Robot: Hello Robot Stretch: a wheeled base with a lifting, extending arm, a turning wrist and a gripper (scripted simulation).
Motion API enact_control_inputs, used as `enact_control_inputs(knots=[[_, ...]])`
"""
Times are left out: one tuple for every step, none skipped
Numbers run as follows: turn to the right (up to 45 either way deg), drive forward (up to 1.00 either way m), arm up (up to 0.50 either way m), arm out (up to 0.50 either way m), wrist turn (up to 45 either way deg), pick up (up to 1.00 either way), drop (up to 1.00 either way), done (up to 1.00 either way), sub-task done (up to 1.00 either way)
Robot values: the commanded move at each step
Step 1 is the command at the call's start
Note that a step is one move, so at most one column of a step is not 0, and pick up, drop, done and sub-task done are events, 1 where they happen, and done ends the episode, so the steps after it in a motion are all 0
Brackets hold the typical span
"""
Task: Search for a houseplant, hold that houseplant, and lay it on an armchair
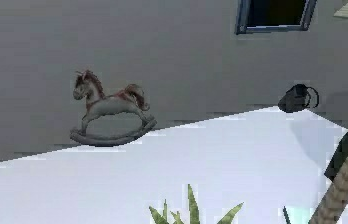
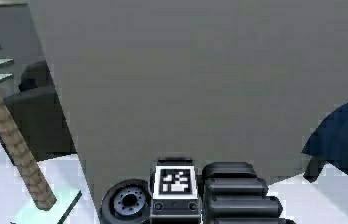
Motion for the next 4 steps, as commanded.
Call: enact_control_inputs(knots=[[0.0, 0.80, 0.00, 0.00, 0.0, 0.00, 0.00, 0.00, 0.00], [21.0, 0.00, 0.00, 0.00, 0.0, 0.00, 0.00, 0.00, 0.00], [0.0, 0.40, 0.00, 0.00, 0.0, 0.00, 0.00, 0.00, 0.00], [21.0, 0.00, 0.00, 0.00, 0.0, 0.00, 0.00, 0.00, 0.00]])
